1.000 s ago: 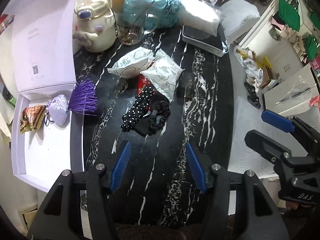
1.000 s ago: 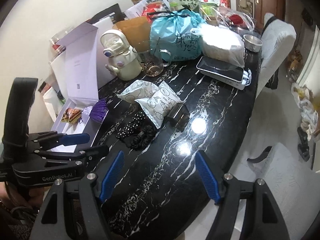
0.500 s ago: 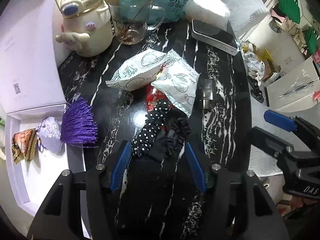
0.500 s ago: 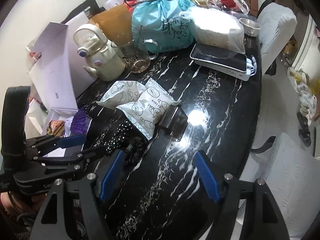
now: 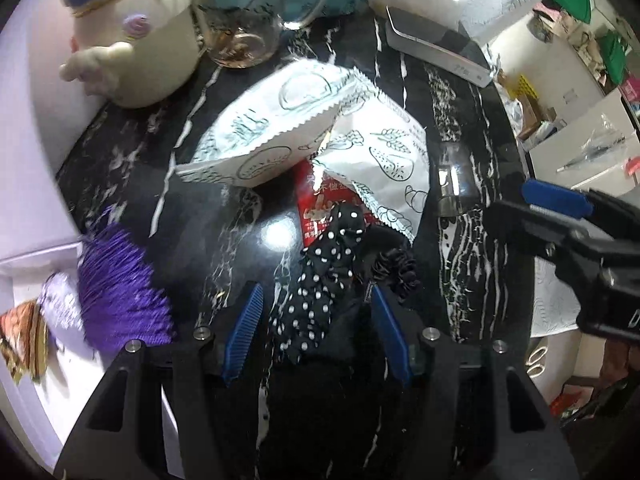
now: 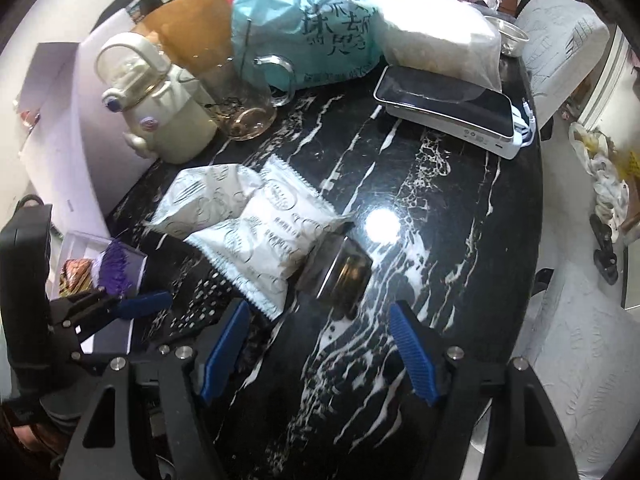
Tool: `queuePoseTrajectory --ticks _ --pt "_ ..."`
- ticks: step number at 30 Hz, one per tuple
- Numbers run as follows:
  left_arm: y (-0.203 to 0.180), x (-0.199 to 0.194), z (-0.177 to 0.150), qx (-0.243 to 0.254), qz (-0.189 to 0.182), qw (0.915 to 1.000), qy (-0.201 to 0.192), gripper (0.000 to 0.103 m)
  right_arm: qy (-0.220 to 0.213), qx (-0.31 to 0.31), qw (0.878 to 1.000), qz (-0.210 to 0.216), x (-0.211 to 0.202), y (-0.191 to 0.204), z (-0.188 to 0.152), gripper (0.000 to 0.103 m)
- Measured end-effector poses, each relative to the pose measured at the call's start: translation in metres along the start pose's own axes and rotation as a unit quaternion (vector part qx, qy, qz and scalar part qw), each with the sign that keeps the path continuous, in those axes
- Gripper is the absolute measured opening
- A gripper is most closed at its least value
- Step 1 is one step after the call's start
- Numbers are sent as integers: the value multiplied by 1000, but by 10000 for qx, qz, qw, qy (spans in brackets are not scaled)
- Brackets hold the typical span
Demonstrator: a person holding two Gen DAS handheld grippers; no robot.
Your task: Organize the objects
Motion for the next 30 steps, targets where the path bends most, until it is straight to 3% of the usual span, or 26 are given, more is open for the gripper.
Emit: queuePoseTrajectory --ticks 4,15,20,22,30 --pt "1 17 2 8 -116 9998 146 46 80 51 10000 -30 16 -2 7 73" --pt "-2 27 3 309 -233 9992 60 43 240 13 9995 197 50 0 14 64" --pt "4 26 4 219 -235 9995 7 24 262 37 9992 316 54 -1 13 46" --pt "6 26 4 224 -265 9994 47 19 262 54 9991 320 53 -1 11 46" --pt "4 25 1 56 -351 9990 283 15 308 119 9987 394 46 -6 -4 42"
Point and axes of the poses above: each gripper's, at about its wrist camera, not at the fingertips, and x roughly the way its jaws point, y to its left, z to its top, the point moved 2 cm from there along x, roughly the way its jaws point, and after that the axes turned 12 degrees about -y, right-handed, at the moved point
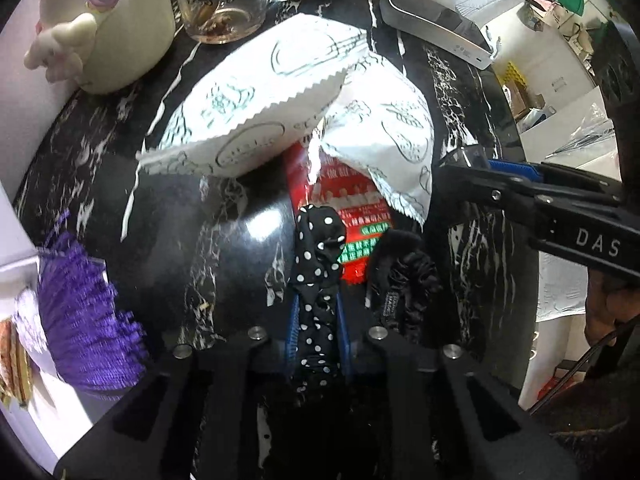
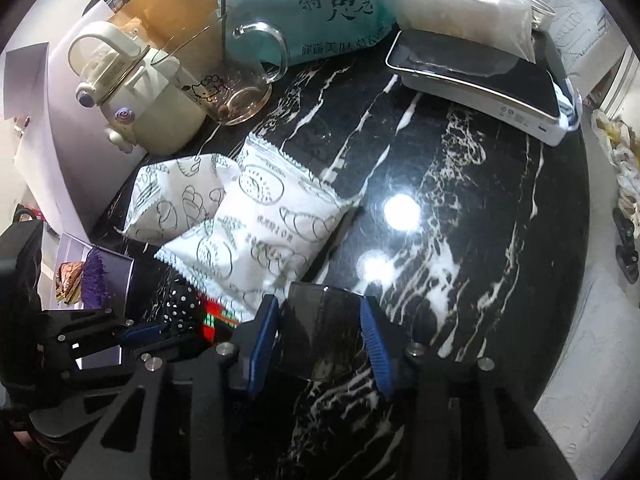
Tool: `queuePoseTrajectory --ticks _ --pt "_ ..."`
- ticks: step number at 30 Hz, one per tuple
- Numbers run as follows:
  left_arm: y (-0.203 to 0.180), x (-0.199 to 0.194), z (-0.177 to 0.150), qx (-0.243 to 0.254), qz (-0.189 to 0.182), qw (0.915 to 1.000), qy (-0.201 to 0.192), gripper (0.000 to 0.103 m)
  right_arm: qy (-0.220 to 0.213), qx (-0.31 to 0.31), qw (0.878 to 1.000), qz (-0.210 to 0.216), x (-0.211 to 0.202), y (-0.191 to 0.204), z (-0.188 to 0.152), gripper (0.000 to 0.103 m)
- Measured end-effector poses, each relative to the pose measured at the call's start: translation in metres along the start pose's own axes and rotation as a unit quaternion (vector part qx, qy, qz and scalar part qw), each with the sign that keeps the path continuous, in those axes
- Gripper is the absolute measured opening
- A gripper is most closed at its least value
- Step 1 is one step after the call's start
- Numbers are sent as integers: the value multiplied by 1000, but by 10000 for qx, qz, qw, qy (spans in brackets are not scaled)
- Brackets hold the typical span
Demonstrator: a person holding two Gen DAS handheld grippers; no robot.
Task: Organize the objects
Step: 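Grasp the polka-dot scrunchie with the left gripper while the right gripper grasps the clear cup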
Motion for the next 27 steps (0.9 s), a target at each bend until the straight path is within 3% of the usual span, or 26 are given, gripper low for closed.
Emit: queuePoseTrajectory --ticks 11,27 --pt "-10 -17 -11 -20 61 10000 76 15 -22 -214 9997 152 -23 0 -25 40" --pt "-47 -47 -32 435 29 9991 5 15 269 -173 9992 223 -40 0 -66 37"
Point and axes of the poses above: each gripper's, at about its wrist camera, not at the fingertips, and x roughly the way its jaws point, y to its left, z to its top, the point moved 2 cm from there along x, roughly the way its jaws point, and after that the axes turned 12 degrees about -y, right-handed, at the moved point
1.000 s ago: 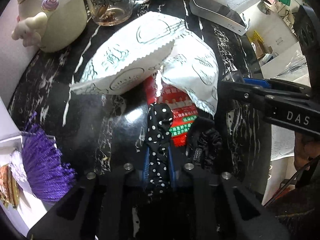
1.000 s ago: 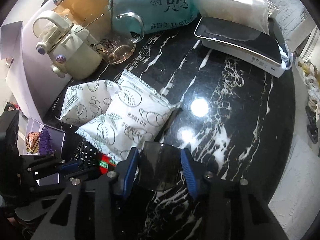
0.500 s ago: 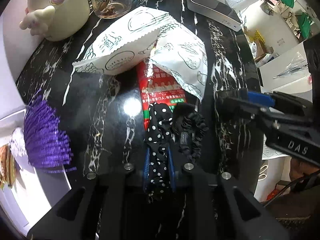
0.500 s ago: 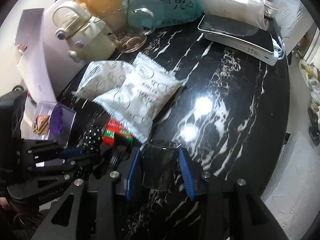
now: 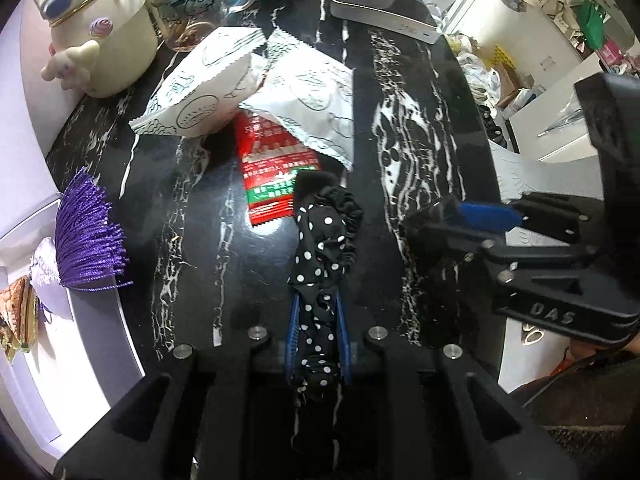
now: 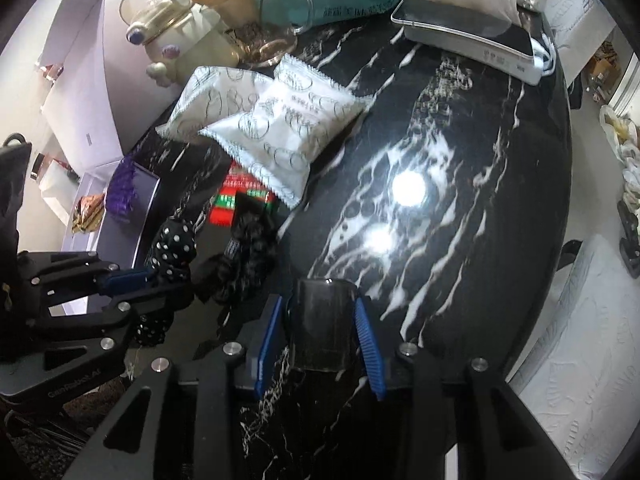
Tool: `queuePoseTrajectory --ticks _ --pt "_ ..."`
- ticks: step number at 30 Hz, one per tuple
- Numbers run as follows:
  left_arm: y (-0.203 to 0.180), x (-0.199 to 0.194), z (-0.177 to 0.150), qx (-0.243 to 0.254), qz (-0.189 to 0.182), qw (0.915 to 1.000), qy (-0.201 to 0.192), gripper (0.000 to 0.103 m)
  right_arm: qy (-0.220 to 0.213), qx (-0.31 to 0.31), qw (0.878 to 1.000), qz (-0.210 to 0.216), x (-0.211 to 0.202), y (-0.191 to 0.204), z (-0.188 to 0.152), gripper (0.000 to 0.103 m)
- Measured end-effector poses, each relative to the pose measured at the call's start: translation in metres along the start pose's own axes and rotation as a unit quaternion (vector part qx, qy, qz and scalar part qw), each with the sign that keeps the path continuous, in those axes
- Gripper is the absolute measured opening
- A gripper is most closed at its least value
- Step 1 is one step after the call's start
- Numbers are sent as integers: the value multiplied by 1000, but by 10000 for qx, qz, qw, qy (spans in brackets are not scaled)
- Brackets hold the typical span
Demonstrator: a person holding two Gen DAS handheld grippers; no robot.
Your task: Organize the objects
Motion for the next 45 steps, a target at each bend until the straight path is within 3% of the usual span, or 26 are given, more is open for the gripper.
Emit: queuePoseTrajectory --ticks 16,31,45 --pt "-1 -8 -11 -150 55 9999 29 15 171 -118 9998 21 5 0 -18 38" --pt "-34 -44 -17 -142 -28 9996 -236 15 -106 -140 9998 47 -53 -6 -34 38" --pt "-63 -85 -61 -334 156 9982 -466 15 -231 -598 9977 240 -93 10 -58 38"
Point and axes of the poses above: each gripper's, at about its wrist camera, not at the fingertips, and x roughly the way its jaws point, y to its left, z to its top, the point moved 2 cm from there along x, roughly the way its jaws point, and after that the axes turned 12 degrees about -y, right-handed, at the moved point
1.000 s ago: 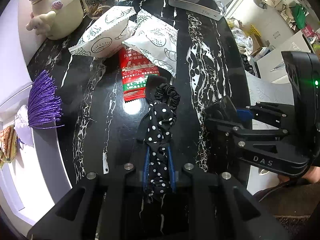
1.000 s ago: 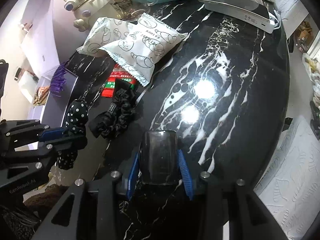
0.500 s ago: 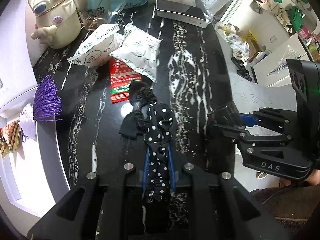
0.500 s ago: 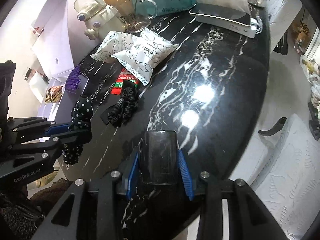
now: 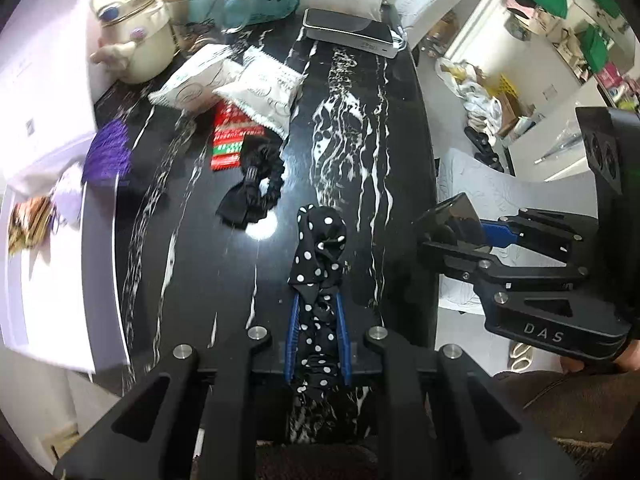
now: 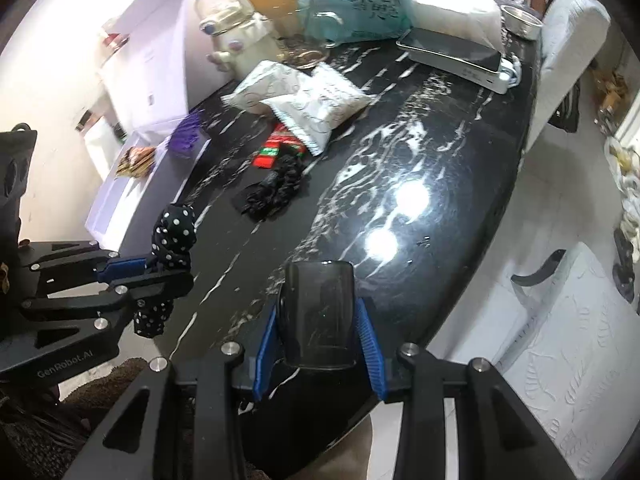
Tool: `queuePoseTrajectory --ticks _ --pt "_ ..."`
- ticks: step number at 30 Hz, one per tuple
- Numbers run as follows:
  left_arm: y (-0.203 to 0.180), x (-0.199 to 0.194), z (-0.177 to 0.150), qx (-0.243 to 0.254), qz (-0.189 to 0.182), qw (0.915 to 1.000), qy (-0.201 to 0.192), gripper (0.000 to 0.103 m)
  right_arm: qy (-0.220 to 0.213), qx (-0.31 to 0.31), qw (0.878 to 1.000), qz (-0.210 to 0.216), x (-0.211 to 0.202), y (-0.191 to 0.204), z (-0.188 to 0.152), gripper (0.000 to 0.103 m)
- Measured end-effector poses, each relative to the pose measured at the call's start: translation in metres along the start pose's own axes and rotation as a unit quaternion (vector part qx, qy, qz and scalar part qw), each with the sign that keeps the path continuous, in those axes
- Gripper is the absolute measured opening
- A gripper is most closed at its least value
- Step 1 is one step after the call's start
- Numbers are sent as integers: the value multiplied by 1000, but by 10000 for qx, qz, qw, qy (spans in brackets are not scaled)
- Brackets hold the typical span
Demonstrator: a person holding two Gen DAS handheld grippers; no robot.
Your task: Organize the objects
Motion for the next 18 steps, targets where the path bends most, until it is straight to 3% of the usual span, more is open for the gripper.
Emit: queuePoseTrajectory --ticks 8,18 --pt "5 -26 -22 -214 233 9994 -136 15 16 -447 9987 242 -7 27 -4 38" --pt "29 -54 -23 -301 393 9983 -304 15 63 -878 9952 437 -4 68 7 38"
Point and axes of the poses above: each gripper's, at about its wrist camera, not at the fingertips, and x roughly the way its jaws point, y to its left, z to its top, the point moved 2 cm from there along x, roughly the way its jaws point, and after that the axes turned 12 degrees about -y, right-handed, at the moved point
